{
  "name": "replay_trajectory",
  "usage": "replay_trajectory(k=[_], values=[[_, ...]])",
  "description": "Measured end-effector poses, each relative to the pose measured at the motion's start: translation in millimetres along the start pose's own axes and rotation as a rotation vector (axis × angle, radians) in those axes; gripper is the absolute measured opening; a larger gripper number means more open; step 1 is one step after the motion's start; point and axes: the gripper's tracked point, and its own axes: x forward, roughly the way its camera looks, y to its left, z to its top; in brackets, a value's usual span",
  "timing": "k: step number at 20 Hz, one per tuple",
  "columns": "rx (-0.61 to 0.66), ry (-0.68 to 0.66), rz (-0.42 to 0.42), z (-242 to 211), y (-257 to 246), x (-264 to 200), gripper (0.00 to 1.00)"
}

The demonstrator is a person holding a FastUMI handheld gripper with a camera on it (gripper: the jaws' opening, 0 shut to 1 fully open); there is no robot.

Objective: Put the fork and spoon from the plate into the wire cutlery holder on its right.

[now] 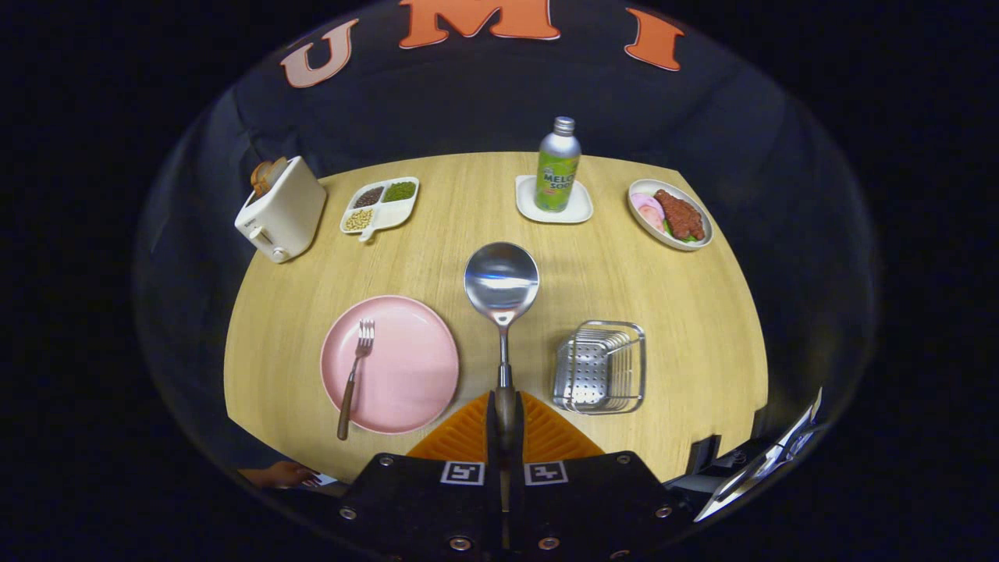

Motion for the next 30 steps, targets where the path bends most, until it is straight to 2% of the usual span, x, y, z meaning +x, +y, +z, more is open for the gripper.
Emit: replay_trajectory(k=[4,16,24,30], values=[[-0.019,0.109,-0.036,-23.0,-37.1,1.8,0.04],[-0.155,0.413,0.041,-52.5,-72.3,14.5,0.04],[-0.134,0.618,0.108,-54.8,-79.6,33.5,0.07],[-0.113,0.65,0.117,-42.9,-77.0,47.8,0.07]])
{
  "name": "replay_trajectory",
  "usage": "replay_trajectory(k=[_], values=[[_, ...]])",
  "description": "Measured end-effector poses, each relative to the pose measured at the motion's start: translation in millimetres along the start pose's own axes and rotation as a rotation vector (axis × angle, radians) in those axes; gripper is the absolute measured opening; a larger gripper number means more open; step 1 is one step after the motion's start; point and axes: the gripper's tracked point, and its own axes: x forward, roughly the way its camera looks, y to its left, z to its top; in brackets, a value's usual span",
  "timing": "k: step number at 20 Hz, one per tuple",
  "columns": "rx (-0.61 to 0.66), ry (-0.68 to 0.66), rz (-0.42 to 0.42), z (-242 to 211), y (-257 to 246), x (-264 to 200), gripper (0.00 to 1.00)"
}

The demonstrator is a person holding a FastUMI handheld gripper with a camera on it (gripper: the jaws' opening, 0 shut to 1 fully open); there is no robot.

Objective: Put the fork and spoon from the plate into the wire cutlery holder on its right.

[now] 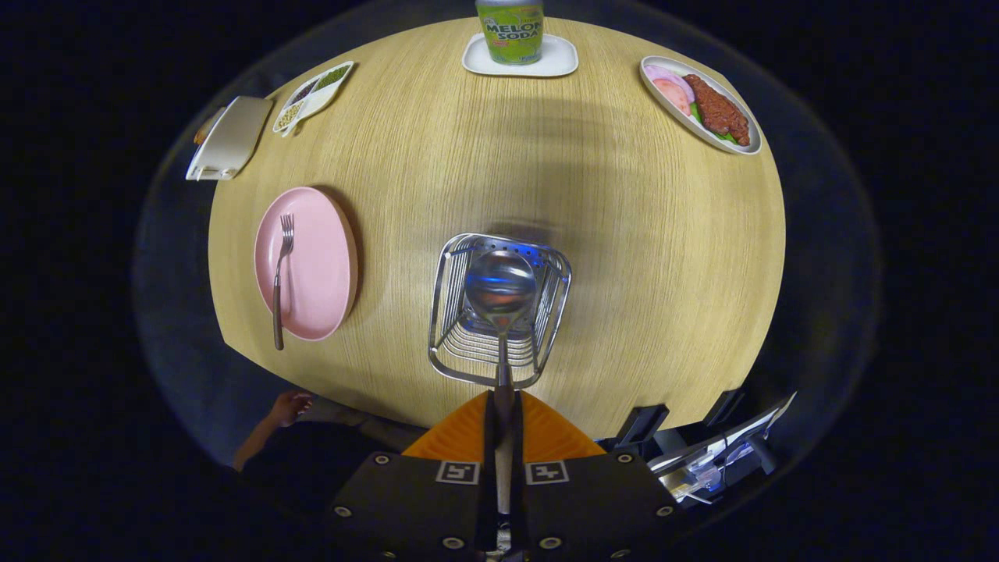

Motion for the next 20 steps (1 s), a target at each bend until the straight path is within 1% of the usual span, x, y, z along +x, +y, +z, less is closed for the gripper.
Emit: replay_trajectory(k=[1,3,6,10,13,15,16,18,20], values=[[-0.008,-0.011,-0.007,3.8,-2.0,0.0,0.1],[0.002,-0.056,-0.03,15.7,-4.7,-0.5,0.11],[0.056,-0.143,-0.006,31.2,0.2,-9.4,0.11],[0.127,-0.323,0.045,54.2,11.5,-35.5,0.11],[0.145,-0.477,0.034,66.4,14.3,-63.9,0.16],[0.154,-0.55,0.04,67.8,23.5,-78.9,0.23],[0.157,-0.571,0.049,65.3,29.6,-83.3,0.25],[0.159,-0.58,0.076,58.1,43.6,-87.6,0.34],[0.157,-0.59,0.098,54.6,56.6,-90.6,0.52]])
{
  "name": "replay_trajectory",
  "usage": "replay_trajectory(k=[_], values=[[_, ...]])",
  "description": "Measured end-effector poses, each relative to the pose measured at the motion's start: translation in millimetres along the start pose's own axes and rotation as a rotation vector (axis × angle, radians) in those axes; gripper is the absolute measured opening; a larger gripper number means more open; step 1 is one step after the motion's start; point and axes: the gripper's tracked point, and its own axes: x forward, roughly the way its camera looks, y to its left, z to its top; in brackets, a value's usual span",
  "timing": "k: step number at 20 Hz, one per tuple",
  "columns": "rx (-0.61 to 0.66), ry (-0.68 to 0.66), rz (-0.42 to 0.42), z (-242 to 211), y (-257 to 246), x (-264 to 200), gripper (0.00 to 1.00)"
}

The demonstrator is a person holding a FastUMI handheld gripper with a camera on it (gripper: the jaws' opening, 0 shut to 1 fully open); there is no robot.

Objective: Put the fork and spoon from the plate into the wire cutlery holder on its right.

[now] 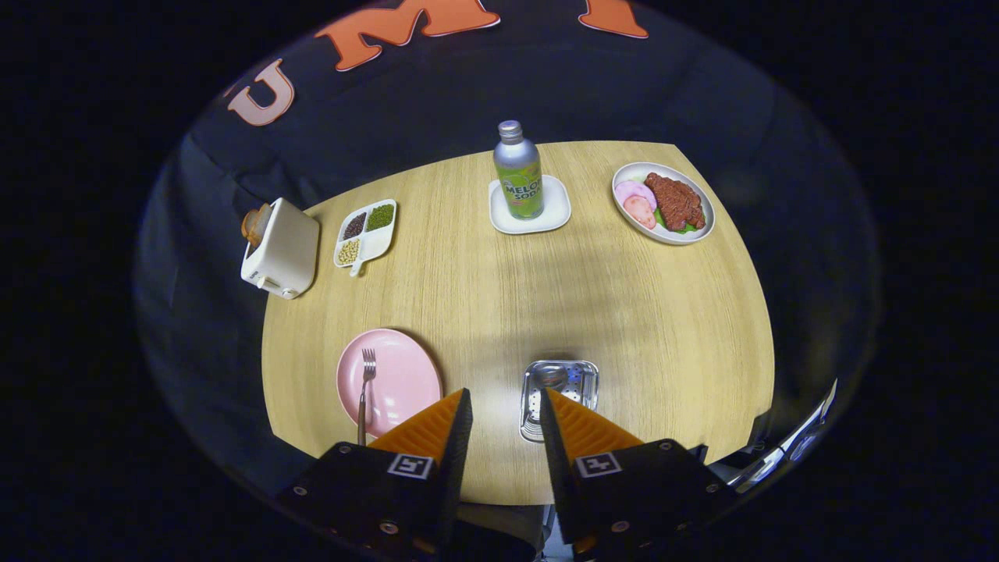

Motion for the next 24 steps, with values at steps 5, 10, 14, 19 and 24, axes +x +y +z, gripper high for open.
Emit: replay_trajectory(k=[5,10,14,19,24], values=[[0.004,-0.018,0.048,-7.9,35.0,0.0,0.84],[-0.023,0.049,0.108,-32.3,79.1,13.3,0.89],[-0.051,0.093,0.146,-46.3,113.9,22.7,0.89],[-0.083,0.149,0.173,-63.8,150.3,40.2,0.89],[-0.109,0.222,0.173,-87.7,179.3,66.7,0.89]])
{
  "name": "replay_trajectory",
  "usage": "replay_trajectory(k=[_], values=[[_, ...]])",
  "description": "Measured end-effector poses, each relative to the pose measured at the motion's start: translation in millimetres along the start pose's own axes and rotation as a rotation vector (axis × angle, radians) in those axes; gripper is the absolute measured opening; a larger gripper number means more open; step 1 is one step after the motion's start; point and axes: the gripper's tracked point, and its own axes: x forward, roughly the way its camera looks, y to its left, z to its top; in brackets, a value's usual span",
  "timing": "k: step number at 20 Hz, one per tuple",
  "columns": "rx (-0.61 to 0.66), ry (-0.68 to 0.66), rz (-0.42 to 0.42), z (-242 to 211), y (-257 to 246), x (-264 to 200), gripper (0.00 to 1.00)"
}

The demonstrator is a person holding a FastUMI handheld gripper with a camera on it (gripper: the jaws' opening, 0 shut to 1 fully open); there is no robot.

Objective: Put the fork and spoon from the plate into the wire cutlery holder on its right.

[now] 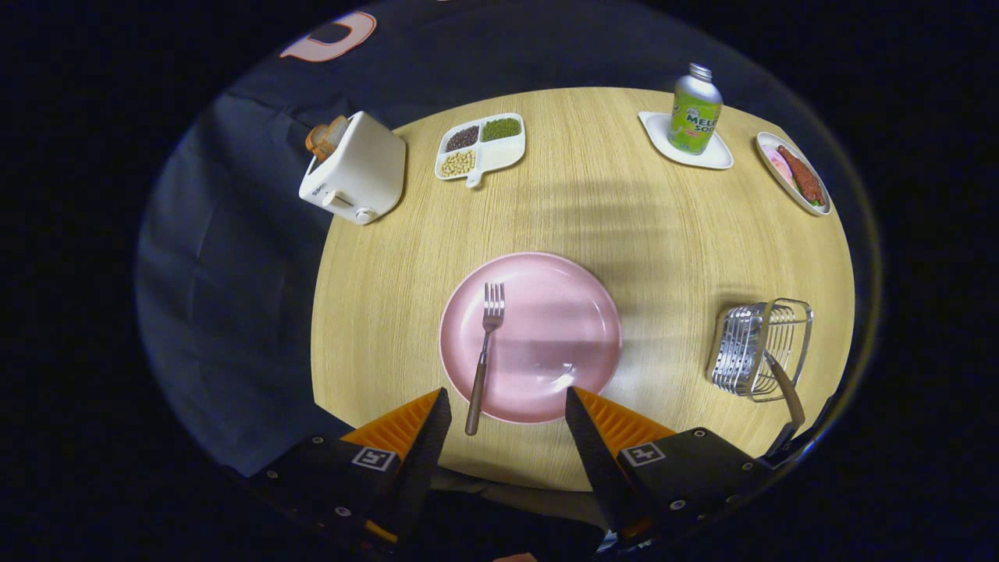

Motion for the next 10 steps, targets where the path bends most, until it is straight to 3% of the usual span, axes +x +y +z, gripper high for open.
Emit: replay_trajectory(k=[7,10], values=[[-0.033,0.057,-0.047,-18.3,19.2,47.0,0.89],[-0.008,0.058,-0.06,-23.8,28.0,65.7,0.83]])
